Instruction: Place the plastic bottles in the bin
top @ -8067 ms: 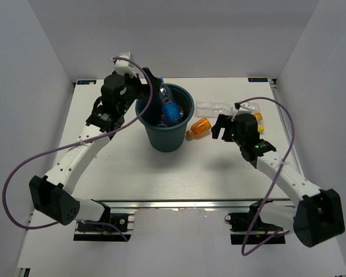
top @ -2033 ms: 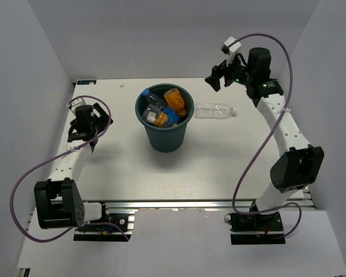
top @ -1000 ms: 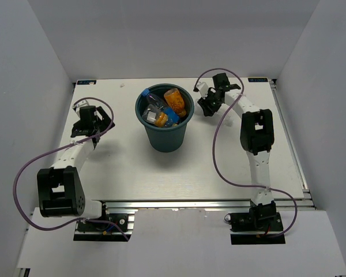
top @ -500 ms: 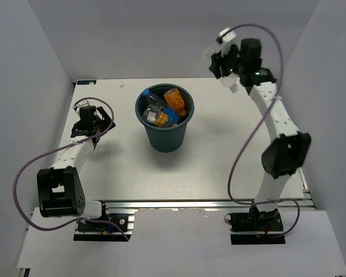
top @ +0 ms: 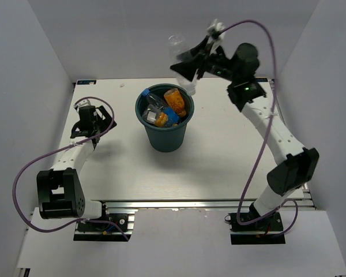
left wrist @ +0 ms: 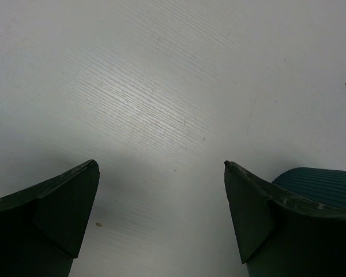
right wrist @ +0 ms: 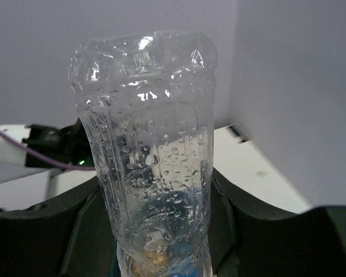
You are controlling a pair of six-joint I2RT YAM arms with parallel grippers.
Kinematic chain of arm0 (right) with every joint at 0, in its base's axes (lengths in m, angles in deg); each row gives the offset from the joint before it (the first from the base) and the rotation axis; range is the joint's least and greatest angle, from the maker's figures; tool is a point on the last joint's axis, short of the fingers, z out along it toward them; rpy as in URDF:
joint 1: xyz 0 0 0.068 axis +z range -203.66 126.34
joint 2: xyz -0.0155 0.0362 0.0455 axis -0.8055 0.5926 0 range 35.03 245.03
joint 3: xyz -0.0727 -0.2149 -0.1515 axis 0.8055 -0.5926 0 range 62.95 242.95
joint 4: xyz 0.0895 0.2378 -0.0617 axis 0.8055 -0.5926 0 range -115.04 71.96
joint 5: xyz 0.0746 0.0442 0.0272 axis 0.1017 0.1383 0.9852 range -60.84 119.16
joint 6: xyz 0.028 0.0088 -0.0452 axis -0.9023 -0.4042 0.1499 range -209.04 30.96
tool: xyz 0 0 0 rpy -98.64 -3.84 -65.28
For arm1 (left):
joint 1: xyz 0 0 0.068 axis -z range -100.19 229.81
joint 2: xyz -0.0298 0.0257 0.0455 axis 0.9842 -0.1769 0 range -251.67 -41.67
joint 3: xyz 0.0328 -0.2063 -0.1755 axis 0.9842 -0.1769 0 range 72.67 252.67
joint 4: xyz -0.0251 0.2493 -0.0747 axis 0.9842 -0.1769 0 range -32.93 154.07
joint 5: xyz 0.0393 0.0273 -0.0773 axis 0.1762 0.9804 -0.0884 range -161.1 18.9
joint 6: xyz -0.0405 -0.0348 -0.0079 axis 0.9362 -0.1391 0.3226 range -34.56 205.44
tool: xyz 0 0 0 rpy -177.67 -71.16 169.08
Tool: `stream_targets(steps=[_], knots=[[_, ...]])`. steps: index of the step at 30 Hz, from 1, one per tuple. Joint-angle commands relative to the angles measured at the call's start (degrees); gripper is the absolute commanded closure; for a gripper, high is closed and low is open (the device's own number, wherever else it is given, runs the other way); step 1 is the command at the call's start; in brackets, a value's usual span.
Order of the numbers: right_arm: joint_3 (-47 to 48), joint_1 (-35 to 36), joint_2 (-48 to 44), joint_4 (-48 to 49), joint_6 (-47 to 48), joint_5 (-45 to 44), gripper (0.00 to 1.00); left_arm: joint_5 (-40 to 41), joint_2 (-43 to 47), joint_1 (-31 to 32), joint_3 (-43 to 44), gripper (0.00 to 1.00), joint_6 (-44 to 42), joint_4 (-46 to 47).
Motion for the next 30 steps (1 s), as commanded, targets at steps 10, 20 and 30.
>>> stream_targets(steps=[10,20,30], knots=[[-21.9,8.1,1.0,26.3,-10.2,-5.5,0.68,-1.5,2.9,-0.4,-0.6,0.02,0.7,1.3],[-36.0,8.2,3.2,33.4,-8.2,-5.4,0.61,-3.8,2.4,-0.3,-0.9,0.02,1.3,2.2],[-34.3,10.1,7.5,27.7,1.9,-11.4,0.57,-2.8,3.2,-0.3,-1.0,0.02,1.2,2.0]])
